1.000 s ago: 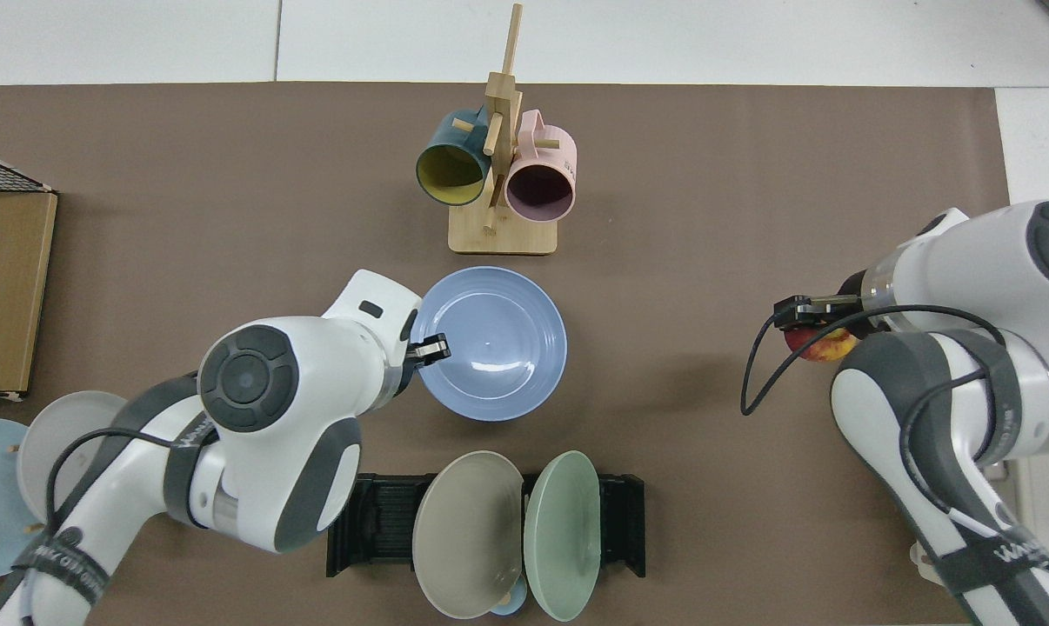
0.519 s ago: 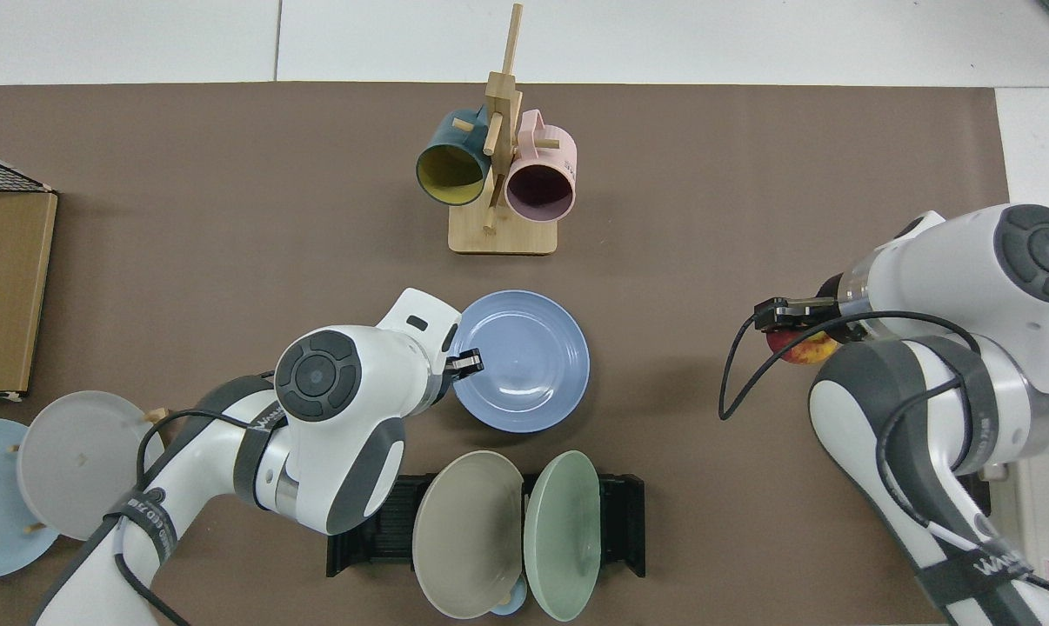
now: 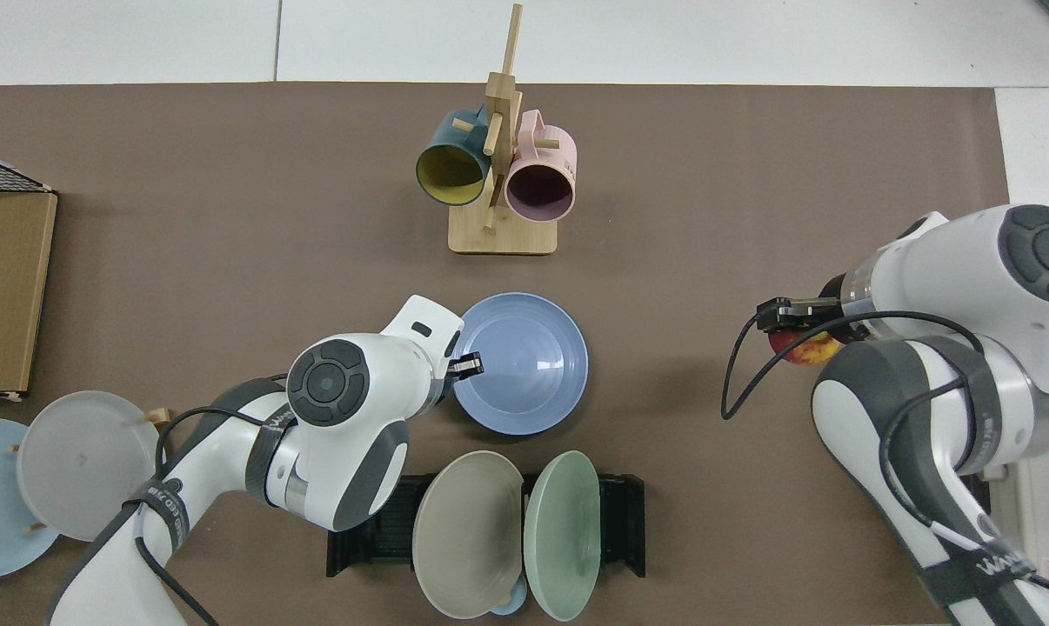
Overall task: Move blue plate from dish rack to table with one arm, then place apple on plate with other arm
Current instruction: 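Lower the blue plate onto the table center with the left gripper, then open and withdraw the left gripper while the right gripper carries the apple, then lower the red apple onto the blue plate and open the right gripper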
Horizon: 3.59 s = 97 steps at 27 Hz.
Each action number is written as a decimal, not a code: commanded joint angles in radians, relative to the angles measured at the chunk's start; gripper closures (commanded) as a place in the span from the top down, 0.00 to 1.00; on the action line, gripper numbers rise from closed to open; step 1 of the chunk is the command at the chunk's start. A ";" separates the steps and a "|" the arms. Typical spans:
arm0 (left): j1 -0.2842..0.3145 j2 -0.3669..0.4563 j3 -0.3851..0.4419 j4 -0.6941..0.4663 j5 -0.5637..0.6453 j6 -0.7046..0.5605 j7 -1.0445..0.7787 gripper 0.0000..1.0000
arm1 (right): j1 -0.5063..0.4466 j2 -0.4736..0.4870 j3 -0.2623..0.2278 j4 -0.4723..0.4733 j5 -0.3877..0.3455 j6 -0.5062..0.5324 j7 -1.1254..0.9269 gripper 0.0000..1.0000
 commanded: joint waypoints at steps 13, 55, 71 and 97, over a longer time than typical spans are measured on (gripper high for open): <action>0.019 0.032 0.026 0.038 0.052 -0.015 0.067 1.00 | 0.013 -0.011 0.002 -0.014 0.003 0.001 0.044 0.06; 0.089 -0.296 0.343 0.521 0.181 -0.983 0.602 1.00 | 0.490 0.401 0.001 0.253 -0.001 0.207 0.817 0.03; 0.102 -0.307 0.394 0.521 0.139 -0.994 0.594 1.00 | 0.511 0.455 0.001 0.293 0.056 0.258 0.880 1.00; 0.086 -0.310 0.412 0.525 0.092 -0.991 0.582 1.00 | 0.154 0.164 -0.030 0.276 -0.012 0.024 -0.081 1.00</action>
